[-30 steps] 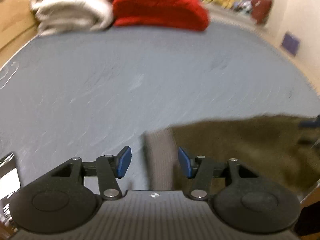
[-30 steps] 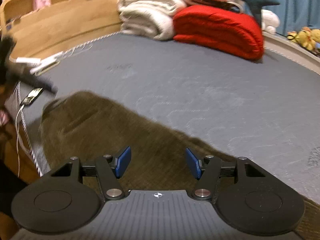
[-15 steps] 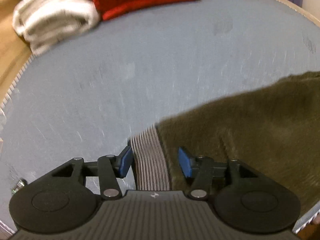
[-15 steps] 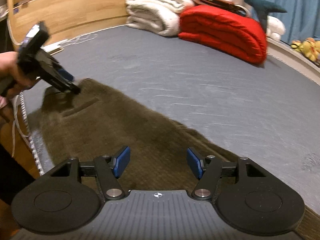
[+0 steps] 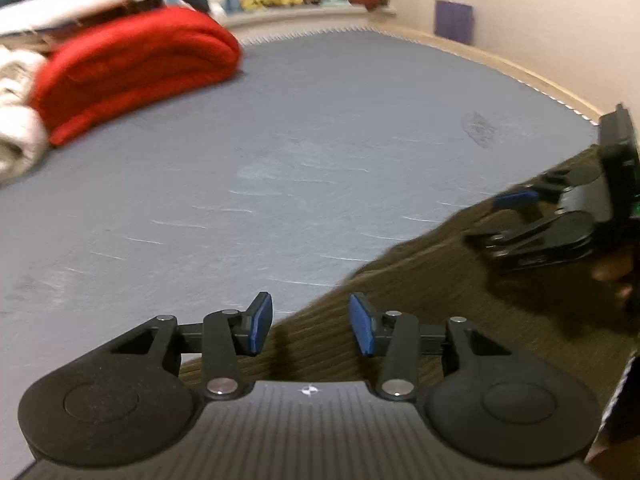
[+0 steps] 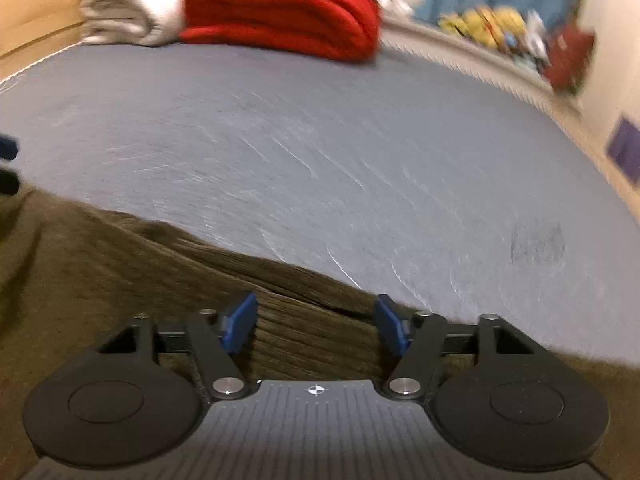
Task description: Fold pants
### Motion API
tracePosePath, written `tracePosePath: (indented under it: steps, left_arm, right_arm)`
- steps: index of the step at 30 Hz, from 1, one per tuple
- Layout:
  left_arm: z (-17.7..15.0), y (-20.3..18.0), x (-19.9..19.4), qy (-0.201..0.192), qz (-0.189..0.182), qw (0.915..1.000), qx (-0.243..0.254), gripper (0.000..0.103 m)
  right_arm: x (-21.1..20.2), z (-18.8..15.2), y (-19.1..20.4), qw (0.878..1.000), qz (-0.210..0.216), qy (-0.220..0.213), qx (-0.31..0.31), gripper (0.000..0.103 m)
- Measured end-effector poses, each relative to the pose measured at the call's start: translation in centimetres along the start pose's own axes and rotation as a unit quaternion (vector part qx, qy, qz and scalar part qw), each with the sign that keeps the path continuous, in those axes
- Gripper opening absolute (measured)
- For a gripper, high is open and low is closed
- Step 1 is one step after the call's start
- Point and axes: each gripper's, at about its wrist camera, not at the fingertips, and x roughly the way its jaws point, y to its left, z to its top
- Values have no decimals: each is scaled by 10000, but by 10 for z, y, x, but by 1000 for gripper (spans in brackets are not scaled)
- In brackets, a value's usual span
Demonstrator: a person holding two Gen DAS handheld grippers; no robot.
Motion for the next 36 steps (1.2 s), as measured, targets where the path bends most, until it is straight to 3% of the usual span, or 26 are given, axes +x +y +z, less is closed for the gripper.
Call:
tracePosePath:
  steps: [2,4,5,8,12,15,19,21,23,25,27,29,31,36]
  left_arm:
    - [4,-8,24,286,31,9996,-21,48]
    - [-4,-6,52,723,490,9962,26,48]
    - [-6,-2,62,840,560,9948,-96,58]
    - [5,14,71,841,677,9912,-766,62]
    - [23,11,66,699,1309,9853,-849,53]
    - [36,19,44,224,960,9878,-1202,53]
    - [42,7,23,-121,345,9932,-1102,51]
    - [41,-1,23,-98,-86,9952,-975,36]
    - [40,-9,32,-1,-446,9950,-893,15]
    - [37,-19,42,140,-718,9946,-733,6]
    - [36,-30,49,272,-907,9941,-529,6]
    - [32,-42,66,488,-881,9946,-245,6]
    - [24,-46,87,768,-527,9956,-75,5]
    - [31,-59,86,649,-150,9977,-141,6]
  right_arm:
    - [7,0,-5,9998,-18,63,207,77]
    - [9,4,-4,9995,-70,152,282,76]
    - [9,6,-4,9992,-78,191,329,76]
    - [13,9,-6,9991,-39,231,354,77]
    - [10,11,-13,9986,90,245,449,77]
    - [-5,17,-28,9981,37,97,611,76]
    - [-38,19,-60,9948,92,-257,980,77]
    - [-53,17,-80,9929,15,-419,1116,77]
    - [-67,12,-103,9906,-115,-558,1245,77]
    - [-80,4,-129,9870,-281,-683,1425,77]
    - [-91,-8,-157,9819,-468,-780,1663,77]
    - [-105,-23,-189,9746,-683,-851,1957,77]
    - [-118,-39,-216,9665,-905,-897,2226,77]
    - [-161,-88,-289,9330,-1448,-993,3142,77]
